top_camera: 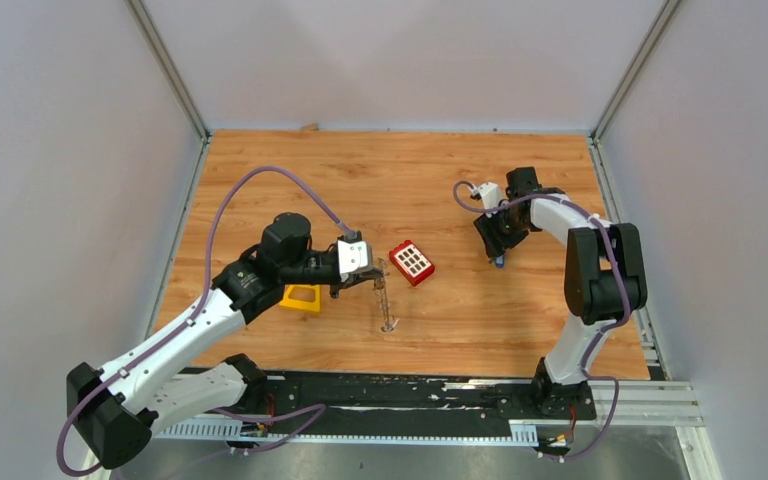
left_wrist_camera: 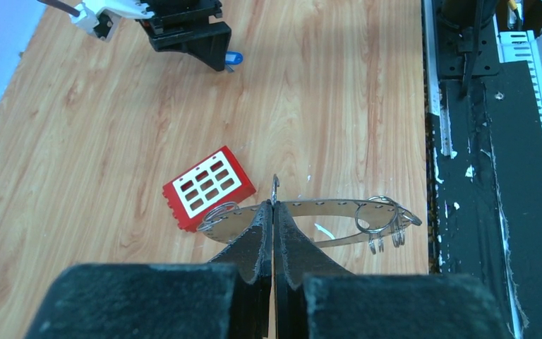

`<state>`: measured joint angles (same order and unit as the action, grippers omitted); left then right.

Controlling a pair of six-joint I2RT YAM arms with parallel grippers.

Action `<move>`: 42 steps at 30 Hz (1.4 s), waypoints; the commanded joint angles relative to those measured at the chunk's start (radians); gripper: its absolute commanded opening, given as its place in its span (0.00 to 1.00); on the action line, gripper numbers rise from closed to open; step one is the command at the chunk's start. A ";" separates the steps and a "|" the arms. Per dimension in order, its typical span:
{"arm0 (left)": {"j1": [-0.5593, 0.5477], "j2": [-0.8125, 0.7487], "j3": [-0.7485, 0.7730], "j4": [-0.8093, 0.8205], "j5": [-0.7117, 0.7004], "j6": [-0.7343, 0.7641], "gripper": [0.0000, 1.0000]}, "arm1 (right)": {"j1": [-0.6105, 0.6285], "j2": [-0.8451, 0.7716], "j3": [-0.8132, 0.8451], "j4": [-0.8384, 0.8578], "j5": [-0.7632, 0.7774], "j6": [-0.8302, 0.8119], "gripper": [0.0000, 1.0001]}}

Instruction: Put the keys on the keyring

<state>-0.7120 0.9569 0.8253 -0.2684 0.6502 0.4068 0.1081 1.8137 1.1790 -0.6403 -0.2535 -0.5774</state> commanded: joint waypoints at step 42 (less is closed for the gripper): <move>-0.003 -0.007 0.008 0.049 0.038 -0.009 0.00 | 0.033 -0.023 0.051 -0.081 -0.177 -0.065 0.00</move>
<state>-0.7120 0.9569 0.8253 -0.2657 0.6655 0.4065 0.1120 1.8503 1.2488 -0.7044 -0.3305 -0.6205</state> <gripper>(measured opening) 0.007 0.010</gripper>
